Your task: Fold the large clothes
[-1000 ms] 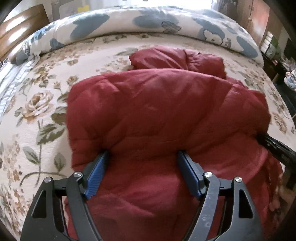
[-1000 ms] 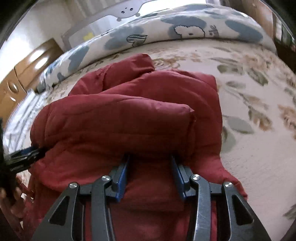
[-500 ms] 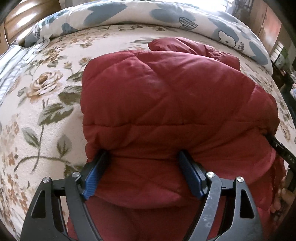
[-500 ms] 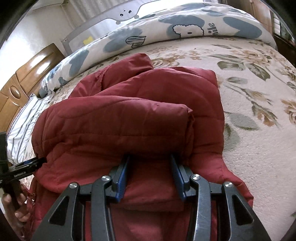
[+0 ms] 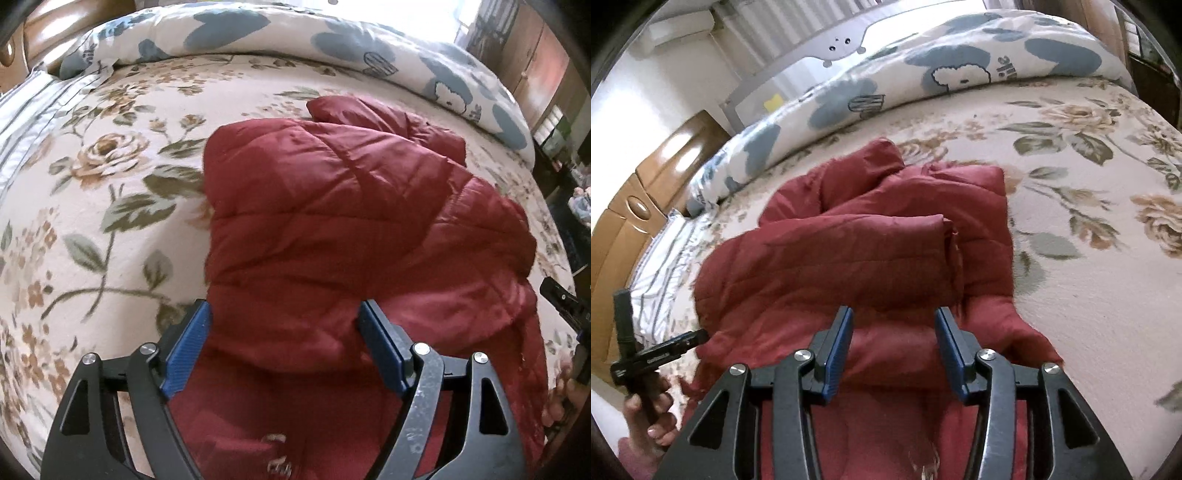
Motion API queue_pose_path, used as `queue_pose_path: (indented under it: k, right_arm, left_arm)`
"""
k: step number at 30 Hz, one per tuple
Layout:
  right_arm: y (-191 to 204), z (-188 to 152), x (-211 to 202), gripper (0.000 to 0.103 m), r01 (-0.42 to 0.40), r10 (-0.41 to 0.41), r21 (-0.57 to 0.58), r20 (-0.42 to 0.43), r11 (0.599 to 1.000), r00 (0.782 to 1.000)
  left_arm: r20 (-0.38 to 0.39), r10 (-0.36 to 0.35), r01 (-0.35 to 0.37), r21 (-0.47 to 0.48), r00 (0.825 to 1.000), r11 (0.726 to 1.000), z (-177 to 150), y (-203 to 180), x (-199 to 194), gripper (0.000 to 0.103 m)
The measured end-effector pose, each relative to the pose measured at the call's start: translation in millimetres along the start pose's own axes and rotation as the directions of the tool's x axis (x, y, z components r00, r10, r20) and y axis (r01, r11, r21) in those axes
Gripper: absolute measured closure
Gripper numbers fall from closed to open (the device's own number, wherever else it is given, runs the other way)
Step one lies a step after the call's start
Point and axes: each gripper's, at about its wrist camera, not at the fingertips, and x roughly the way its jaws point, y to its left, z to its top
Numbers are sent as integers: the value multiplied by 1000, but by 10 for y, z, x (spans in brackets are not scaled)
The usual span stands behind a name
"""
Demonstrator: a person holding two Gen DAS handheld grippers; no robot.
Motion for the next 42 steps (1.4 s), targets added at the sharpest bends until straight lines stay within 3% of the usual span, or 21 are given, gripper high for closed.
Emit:
queue_pose_path:
  k: [8, 10, 17, 28, 42]
  right_arm:
    - [-62, -249, -267, 47, -36, 37, 30, -39, 999, 999]
    - [-89, -323, -323, 41, -50, 52, 45, -52, 998, 997]
    - [-119, -582, -504, 35, -41, 44, 26, -92, 999, 995]
    - [-342, -1084, -897, 32, -1, 5, 29, -147, 1000, 989]
    - [-502, -1453, -1340, 31, 56, -52, 26, -147, 998, 988]
  left_arm:
    - [-3, -50, 50, -25, 999, 998, -379, 149, -253, 21]
    - [-11, -66, 65, -35, 998, 997, -460, 194, -288, 21]
    - [-24, -101, 99, -66, 995, 993, -705, 323, -460, 21]
    - [-70, -159, 151, -104, 985, 983, -1179, 459, -710, 21]
    - [-85, -143, 133, -114, 986, 985, -1607, 614, -951, 21]
